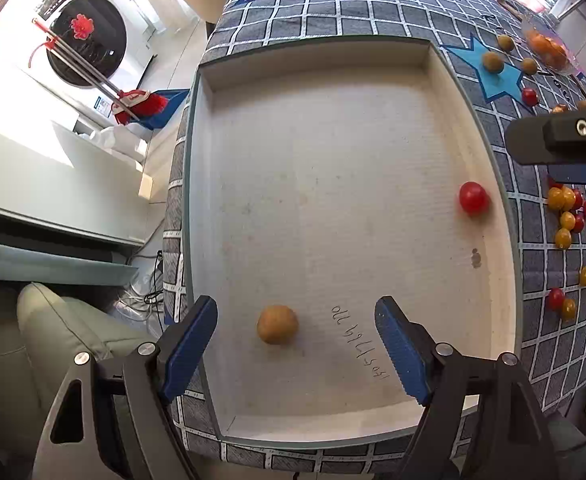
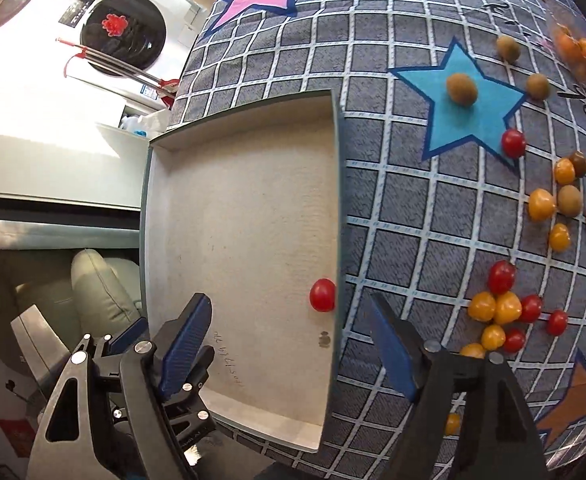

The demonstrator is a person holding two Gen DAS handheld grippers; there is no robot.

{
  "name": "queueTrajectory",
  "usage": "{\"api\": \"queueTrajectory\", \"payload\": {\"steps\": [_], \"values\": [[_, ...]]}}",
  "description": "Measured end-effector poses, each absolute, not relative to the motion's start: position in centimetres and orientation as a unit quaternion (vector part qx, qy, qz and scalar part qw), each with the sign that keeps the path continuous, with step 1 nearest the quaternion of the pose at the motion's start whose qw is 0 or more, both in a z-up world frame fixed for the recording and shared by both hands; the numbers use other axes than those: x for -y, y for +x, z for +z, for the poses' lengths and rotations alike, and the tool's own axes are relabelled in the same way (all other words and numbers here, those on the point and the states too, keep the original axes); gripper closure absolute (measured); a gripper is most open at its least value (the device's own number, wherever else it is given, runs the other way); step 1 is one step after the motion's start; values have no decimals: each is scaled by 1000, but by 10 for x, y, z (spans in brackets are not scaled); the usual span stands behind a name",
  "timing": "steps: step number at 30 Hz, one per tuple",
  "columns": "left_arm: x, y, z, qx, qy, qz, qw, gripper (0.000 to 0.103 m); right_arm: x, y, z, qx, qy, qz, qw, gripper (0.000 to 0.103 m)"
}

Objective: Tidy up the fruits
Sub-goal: 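Move both tools back from the tray toward the fruits on the cloth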

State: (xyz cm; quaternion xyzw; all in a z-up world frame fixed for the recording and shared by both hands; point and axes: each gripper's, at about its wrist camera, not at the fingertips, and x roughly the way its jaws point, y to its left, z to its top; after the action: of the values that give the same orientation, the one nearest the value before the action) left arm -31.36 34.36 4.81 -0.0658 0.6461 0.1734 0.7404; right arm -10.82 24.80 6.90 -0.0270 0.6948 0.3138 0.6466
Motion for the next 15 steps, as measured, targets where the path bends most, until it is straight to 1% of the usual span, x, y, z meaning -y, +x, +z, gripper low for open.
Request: {"api": "queueTrajectory", "payload": {"steps": [9, 15], "values": [[-301, -252, 82, -618, -32, 115, 777, 21, -148, -84, 68, -701, 11, 218, 679, 22], [-266, -210, 94, -609, -21, 70, 790, 21, -76, -70, 59, -705, 29, 149, 692, 21]]}}
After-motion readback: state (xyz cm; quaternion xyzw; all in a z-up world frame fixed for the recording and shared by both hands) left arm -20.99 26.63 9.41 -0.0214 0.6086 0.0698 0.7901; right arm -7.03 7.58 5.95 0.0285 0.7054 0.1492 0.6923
